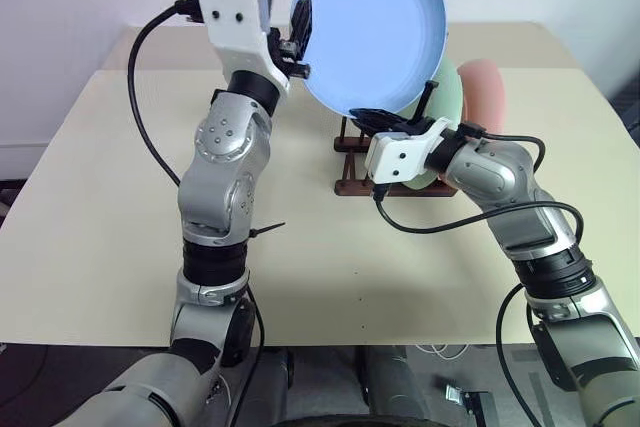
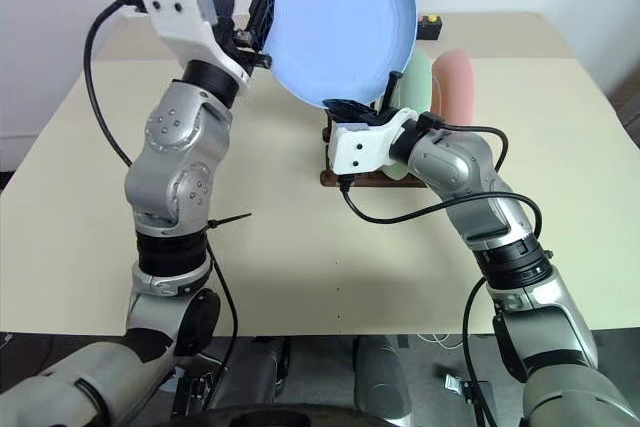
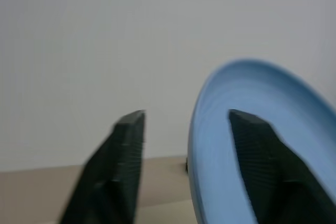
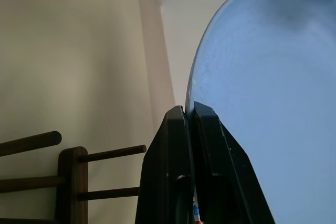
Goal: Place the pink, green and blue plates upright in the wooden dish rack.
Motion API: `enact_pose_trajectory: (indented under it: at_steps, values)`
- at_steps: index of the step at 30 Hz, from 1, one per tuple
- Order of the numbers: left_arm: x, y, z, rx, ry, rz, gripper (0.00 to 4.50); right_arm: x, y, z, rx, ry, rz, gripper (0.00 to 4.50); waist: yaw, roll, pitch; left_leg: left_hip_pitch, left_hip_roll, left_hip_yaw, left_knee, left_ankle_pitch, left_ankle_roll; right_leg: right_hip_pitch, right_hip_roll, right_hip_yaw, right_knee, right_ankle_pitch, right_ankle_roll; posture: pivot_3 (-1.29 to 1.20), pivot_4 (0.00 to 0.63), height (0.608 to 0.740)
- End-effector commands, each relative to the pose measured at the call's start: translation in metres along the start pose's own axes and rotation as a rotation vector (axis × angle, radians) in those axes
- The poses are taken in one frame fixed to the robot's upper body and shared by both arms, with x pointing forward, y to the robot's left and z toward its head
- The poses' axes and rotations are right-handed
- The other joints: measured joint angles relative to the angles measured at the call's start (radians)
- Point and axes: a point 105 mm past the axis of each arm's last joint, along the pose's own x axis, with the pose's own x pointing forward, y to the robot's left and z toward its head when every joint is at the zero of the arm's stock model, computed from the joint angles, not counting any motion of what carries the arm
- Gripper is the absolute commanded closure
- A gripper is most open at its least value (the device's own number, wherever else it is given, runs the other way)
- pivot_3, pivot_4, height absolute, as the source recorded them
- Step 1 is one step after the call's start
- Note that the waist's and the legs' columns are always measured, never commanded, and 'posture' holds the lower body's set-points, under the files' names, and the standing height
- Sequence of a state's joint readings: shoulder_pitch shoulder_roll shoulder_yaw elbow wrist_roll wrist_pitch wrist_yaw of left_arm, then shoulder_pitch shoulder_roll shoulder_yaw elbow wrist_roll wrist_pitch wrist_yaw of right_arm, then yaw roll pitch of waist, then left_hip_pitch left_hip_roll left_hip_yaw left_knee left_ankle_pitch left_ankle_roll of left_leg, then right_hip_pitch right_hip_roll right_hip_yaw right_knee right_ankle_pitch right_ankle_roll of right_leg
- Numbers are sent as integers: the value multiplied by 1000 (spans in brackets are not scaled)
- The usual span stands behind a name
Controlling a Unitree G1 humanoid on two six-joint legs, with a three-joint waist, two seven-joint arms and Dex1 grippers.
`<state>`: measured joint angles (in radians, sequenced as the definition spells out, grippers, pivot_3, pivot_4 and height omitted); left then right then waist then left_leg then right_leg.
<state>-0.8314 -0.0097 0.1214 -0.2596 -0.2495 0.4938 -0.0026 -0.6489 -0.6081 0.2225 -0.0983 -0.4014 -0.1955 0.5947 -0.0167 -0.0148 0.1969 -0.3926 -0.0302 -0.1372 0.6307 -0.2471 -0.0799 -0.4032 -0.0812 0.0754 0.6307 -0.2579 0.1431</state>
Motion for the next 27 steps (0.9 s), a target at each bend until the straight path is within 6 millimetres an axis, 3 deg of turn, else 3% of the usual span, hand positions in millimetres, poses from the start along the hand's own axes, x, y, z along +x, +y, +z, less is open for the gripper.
enact_pose_trajectory:
  at_steps: [1,3,6,9,12,15,17,20,23,27]
  values:
    - [0,17,43,-95,-168,54,41,-2,-10,7,-37,-28,-47,4500,-1,0,0,0,0,0,0,0,0,0,0,0,0,0,0,0,150,740]
    - [-2,51,61,-155,-244,173,41,-3,-10,8,-48,-35,-50,4500,-2,0,0,0,0,0,0,0,0,0,0,0,0,0,0,0,150,740]
    - [-7,85,67,-114,-267,278,41,-3,-12,10,-60,-48,-61,4500,-4,0,0,0,0,0,0,0,0,0,0,0,0,0,0,0,150,740]
    - [-17,124,63,32,-227,370,41,-3,-17,15,-77,-79,-79,4500,-3,0,0,0,0,0,0,0,-1,0,0,0,0,0,0,0,150,740]
    - [-26,145,43,200,-123,373,41,-3,-24,26,-66,-140,-108,4500,-3,0,0,0,0,0,0,0,-1,0,0,0,0,0,0,0,150,740]
    - [-37,141,1,383,71,198,41,-3,-40,44,106,-245,-188,4500,-5,0,0,0,0,0,0,0,-1,0,0,0,0,0,0,0,150,740]
    - [-54,126,-31,461,199,8,41,-4,-48,53,213,-309,-211,4500,-4,0,0,0,0,0,0,0,-1,0,0,0,1,0,0,0,150,740]
    - [-87,105,-68,391,356,-198,41,-7,-58,67,412,-407,-223,4500,-4,0,0,0,0,0,-1,0,-1,0,0,0,0,0,0,0,150,740]
    - [-116,82,-93,293,488,-363,41,-13,-63,79,660,-516,-206,4500,-4,0,0,0,1,-1,-2,0,0,-1,1,0,1,0,-1,0,150,740]
    - [-144,59,-107,224,588,-523,41,-19,-67,79,969,-596,-201,4500,-3,0,0,0,2,-1,-1,0,0,-1,1,0,2,1,-2,0,150,740]
